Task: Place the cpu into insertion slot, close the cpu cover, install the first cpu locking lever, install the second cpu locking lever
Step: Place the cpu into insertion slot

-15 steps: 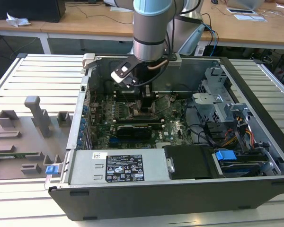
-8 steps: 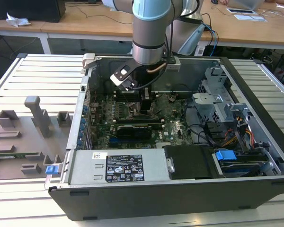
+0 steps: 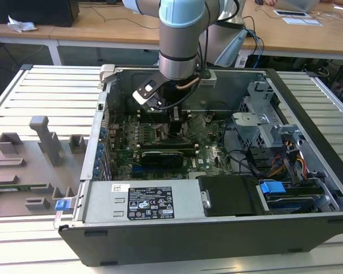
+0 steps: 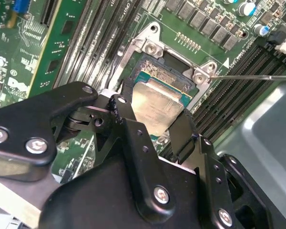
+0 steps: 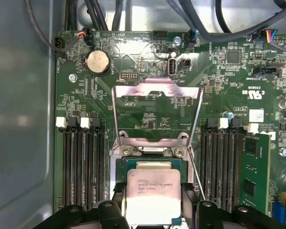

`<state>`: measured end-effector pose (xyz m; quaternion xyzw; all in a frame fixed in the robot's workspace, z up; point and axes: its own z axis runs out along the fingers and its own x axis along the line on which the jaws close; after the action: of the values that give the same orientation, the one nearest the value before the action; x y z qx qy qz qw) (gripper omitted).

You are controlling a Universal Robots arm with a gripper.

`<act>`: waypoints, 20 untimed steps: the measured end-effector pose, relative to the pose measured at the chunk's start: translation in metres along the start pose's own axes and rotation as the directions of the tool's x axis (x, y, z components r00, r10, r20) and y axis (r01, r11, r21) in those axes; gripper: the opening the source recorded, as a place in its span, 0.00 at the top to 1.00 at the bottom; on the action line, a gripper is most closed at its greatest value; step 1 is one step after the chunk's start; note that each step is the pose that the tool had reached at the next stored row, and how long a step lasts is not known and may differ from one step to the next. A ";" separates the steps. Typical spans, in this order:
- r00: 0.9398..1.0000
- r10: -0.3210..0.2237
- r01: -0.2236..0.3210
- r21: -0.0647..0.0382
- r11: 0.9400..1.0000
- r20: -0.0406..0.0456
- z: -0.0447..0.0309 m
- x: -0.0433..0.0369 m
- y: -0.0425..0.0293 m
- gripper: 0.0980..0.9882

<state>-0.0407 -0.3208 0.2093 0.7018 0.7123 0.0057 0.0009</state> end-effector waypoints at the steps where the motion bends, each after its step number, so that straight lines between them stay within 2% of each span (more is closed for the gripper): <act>1: 1.000 0.000 0.000 0.000 1.000 0.000 0.0014 0.0000 -0.0005 0.50; 6: 1.000 0.000 0.000 0.000 1.000 0.000 0.0058 0.0000 -0.0033 0.50; 18: 1.000 0.005 -0.005 0.000 1.000 0.000 0.0102 0.0000 -0.0020 0.50; 19: 1.000 0.005 -0.005 0.000 1.000 0.000 0.0102 0.0000 -0.0020 0.49; 20: 1.000 0.005 -0.005 0.000 1.000 0.000 0.0102 0.0000 -0.0020 0.41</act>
<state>-0.0426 -0.3208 0.1991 0.7035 0.7107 0.0057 0.0008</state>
